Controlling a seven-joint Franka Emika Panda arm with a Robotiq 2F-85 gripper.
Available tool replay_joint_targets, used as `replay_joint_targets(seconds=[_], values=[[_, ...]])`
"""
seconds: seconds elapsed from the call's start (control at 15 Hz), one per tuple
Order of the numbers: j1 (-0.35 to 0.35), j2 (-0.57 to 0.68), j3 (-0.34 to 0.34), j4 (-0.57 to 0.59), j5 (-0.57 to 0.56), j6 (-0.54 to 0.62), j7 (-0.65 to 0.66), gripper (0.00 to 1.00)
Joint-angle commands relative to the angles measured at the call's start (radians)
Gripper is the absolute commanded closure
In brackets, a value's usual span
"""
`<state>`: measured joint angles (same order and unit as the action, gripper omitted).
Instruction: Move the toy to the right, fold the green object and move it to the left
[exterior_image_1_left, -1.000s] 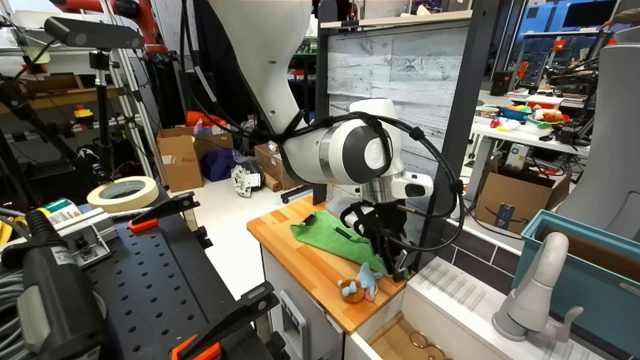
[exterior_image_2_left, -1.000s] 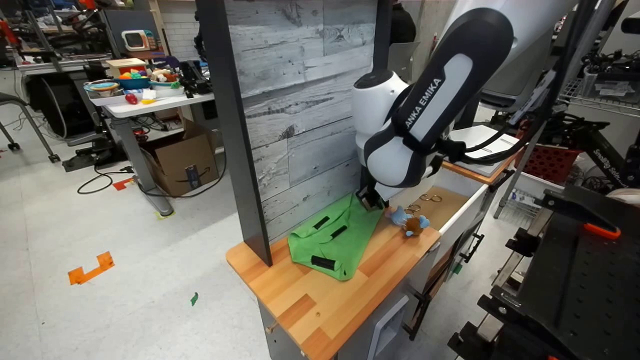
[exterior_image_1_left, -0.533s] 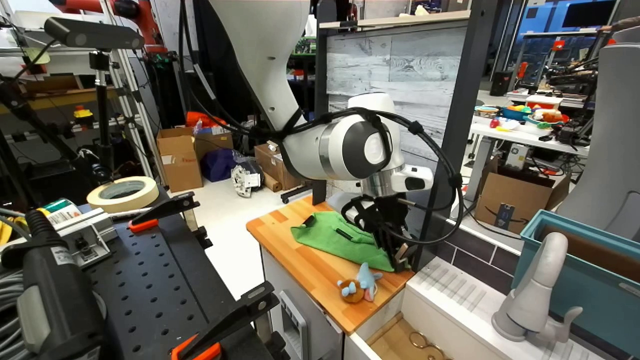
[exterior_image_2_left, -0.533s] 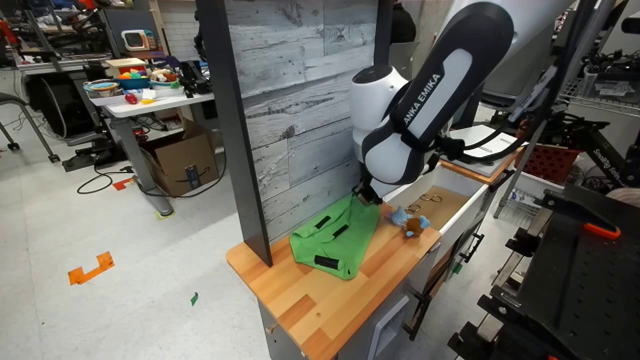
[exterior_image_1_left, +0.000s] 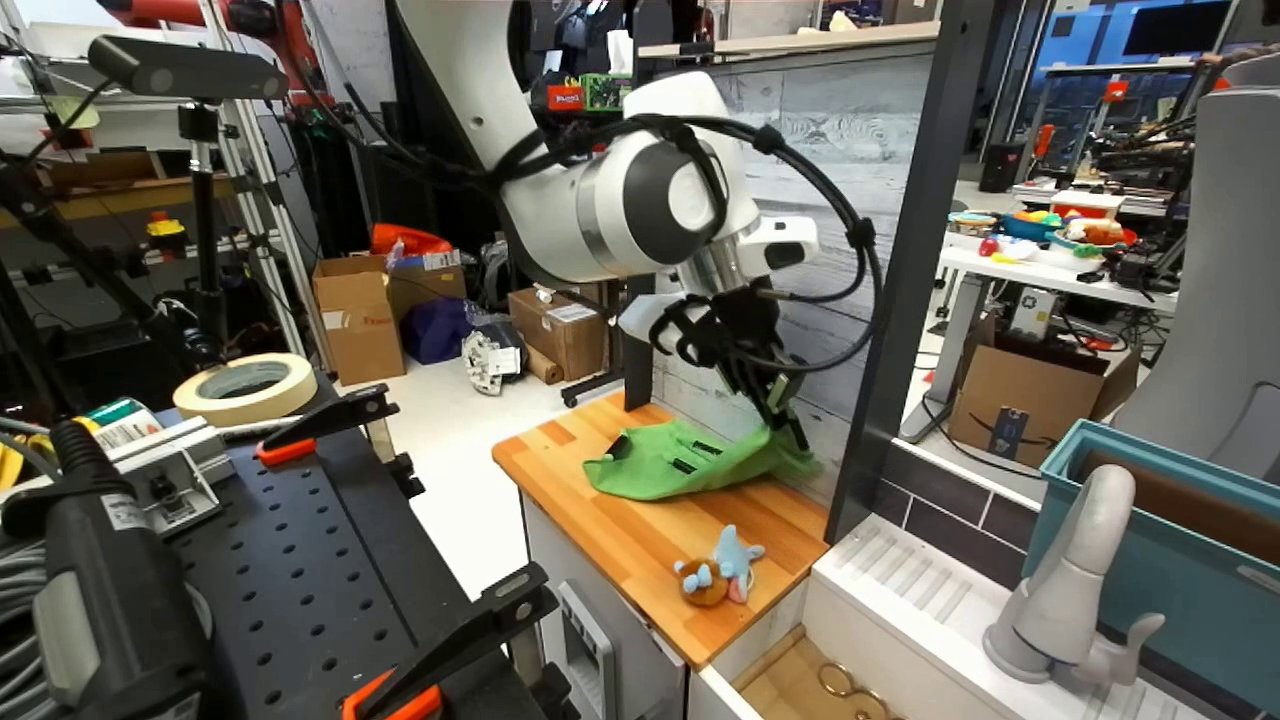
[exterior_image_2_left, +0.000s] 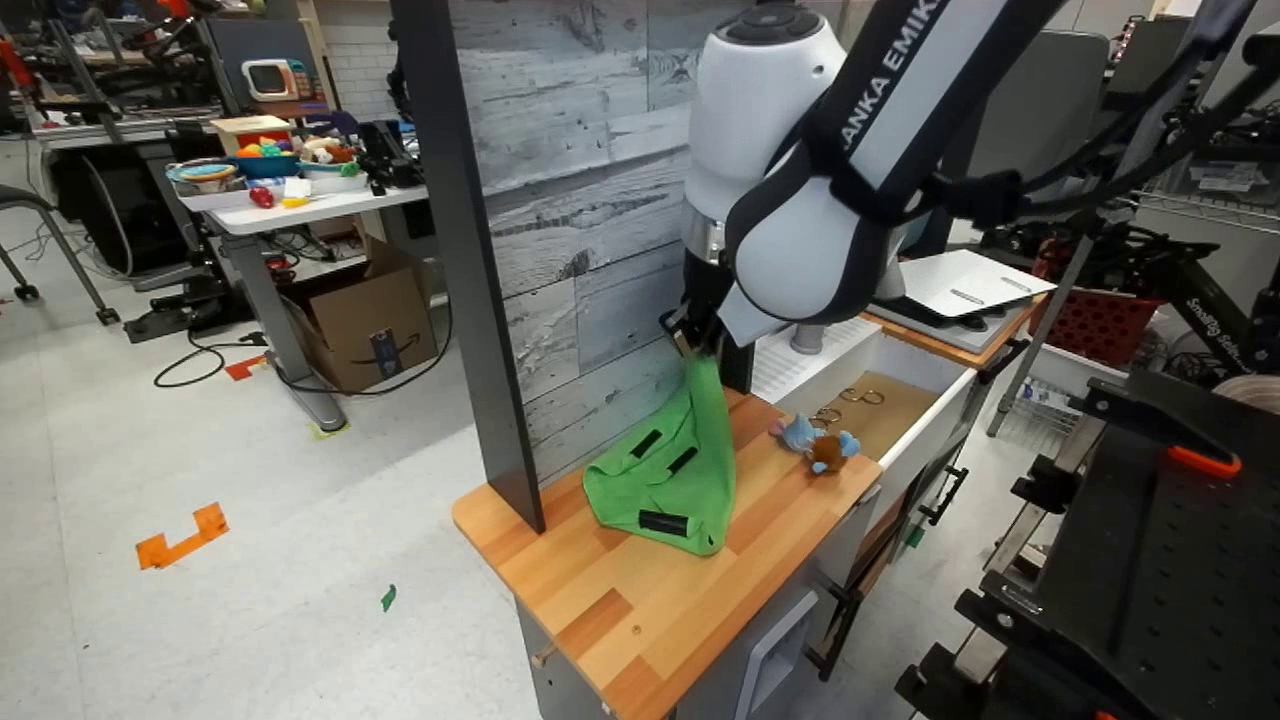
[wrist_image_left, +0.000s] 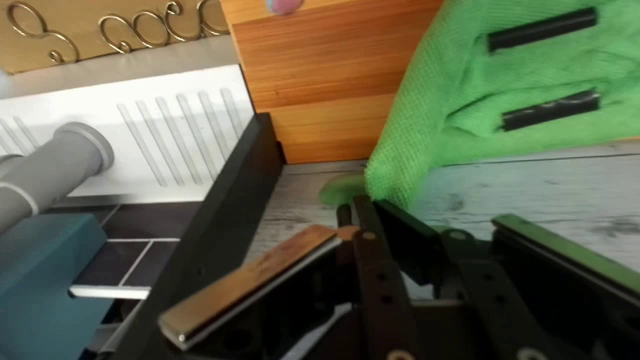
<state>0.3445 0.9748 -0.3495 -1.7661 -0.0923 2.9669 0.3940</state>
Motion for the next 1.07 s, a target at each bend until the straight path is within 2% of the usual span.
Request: replay_joint_targets(seconds=[0.0, 0.13, 0.47, 0.67, 1.0], values=[[0.103, -0.142, -0.022, -0.203, -0.019, 0.118, -0.05, 0.98], [0.163, -0.179, -0.024, -0.26, -0.016, 0.15, -0.079, 0.98], [0.232, -0.175, 0.032, -0.299, -0.017, 0.149, -0.169, 0.98], [0.231, -0.148, 0.074, -0.306, -0.013, 0.127, -0.207, 0.98], [0.225, -0.076, 0.087, -0.295, -0.01, 0.074, -0.232, 0.98]])
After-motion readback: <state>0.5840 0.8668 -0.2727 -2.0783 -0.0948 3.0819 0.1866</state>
